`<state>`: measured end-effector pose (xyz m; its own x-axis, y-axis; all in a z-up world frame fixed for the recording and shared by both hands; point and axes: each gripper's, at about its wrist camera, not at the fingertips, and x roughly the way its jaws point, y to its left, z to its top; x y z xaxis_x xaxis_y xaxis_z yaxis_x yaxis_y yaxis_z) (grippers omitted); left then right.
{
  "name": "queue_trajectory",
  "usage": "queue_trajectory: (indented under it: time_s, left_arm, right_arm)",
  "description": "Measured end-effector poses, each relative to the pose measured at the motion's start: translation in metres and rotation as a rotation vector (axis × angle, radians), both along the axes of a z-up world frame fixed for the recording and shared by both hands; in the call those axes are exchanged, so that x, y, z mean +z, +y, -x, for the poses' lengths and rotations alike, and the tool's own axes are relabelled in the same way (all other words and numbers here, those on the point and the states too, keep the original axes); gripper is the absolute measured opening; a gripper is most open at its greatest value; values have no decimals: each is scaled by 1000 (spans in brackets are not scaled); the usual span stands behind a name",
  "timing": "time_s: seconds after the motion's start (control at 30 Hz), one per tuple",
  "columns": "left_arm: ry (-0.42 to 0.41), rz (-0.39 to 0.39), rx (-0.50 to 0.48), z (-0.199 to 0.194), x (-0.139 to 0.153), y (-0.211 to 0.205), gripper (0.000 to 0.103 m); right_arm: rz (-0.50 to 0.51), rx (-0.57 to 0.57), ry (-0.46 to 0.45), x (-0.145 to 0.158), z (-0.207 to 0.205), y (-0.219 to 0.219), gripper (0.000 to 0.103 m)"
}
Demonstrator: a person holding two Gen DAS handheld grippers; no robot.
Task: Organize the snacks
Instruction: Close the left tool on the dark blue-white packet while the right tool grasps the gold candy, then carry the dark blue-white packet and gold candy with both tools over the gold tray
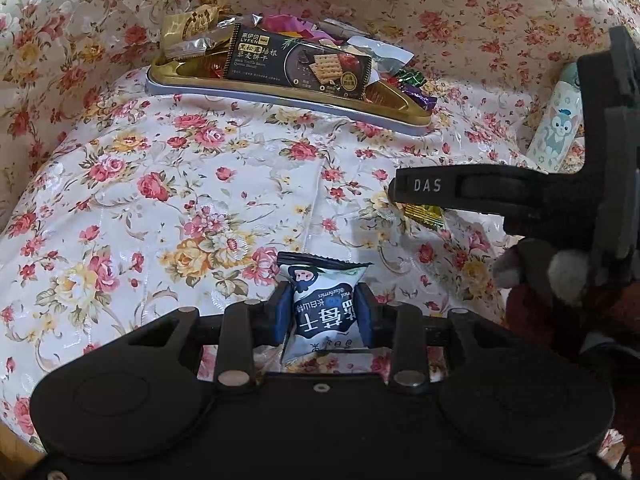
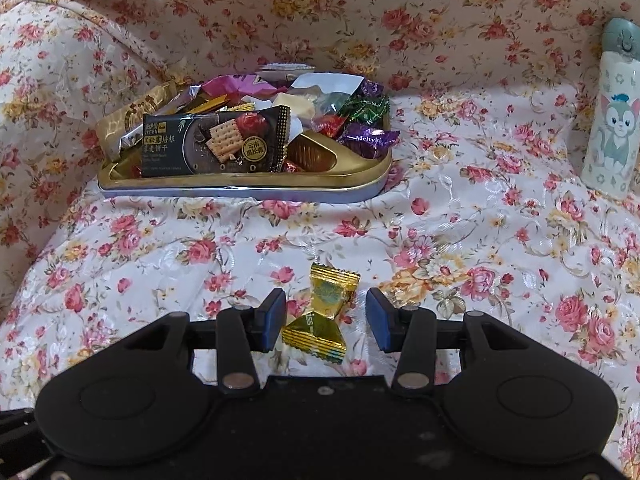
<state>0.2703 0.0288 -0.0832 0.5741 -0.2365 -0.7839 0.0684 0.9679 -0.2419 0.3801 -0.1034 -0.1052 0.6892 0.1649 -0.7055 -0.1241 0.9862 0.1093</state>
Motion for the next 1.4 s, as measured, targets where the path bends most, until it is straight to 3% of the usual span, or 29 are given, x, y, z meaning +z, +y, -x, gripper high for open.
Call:
queue_trajectory:
  time_s: [0.23,0.9,1.4]
  left_arm:
    - [1,1,5,0,0,0,44]
    - [17,-3,18,-3,-1,0,44]
    - [60,-95,26,-5,15,-17,40]
  right_arm:
    - [19,-1,-7,0,3,-5,23]
    - [-62,-92,62,2,84,-65,22]
    - [-99,-71,5,22,151,-83,22]
